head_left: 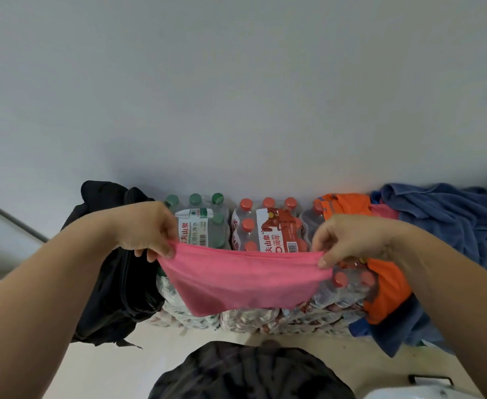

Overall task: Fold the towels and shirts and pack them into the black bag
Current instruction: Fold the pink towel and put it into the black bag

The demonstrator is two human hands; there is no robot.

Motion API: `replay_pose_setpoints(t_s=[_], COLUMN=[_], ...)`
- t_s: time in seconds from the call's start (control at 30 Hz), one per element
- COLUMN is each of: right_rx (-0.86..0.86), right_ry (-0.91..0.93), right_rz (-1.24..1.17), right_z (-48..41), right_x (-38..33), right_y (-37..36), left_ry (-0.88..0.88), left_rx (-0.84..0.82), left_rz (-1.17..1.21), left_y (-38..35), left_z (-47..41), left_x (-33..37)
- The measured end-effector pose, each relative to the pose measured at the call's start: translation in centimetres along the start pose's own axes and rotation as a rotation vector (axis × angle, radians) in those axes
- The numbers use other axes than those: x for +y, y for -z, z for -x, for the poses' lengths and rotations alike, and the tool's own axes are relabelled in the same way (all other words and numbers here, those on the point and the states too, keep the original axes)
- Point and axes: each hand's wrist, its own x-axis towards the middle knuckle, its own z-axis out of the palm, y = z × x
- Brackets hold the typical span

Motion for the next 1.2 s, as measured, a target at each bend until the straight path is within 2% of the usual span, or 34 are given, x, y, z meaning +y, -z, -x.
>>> replay_pose_setpoints(t_s=[0.07,0.2,0.43,0.6,0.8,1.0,1.13,1.2], right_rx=[0.039,0.275,0.549,0.683,0.931,0.899,0.885,0.86], right_ry=[-0.002,-0.079,-0.216,-0.2,-0.026,0.094,0.162,0.18], right_rz=[-0.053,-0.304,-0.822,-0.957,-0.822,-0.763,-0.472,-0.266], right_z=[-0.5,-3.7,-9.8,-12.6,-14.6,-12.5,-9.1,-7.9], right_x=[-0.1,1.1,2.2,1.2,1.6,1.9,3.3,4.6], right_y=[0.4,1.3,1.9,3.0,4.5,3.3,0.9,-0.7], left_ry=[0.041,0.149,0.325,0.319,0.155,0.079,0.137,0.13], left_rx=[0.081,0.358,0.494,0.543,0.712,0.79,0.813,0.802], left_rz=[0.043,0.253,0.827,1.018,0.982,0.93,0.721,0.515], left_y=[0.2,-0.2,-1.2,-0.4,0.2,-0.5,-3.9,-6.2], left_z=[-0.7,-3.4,-8.4,-12.6,-15.1,-12.4,-7.9,-6.0], left_x=[-0.5,-1.2,0.2,1.3,-0.3,-0.3,-0.1,-0.1])
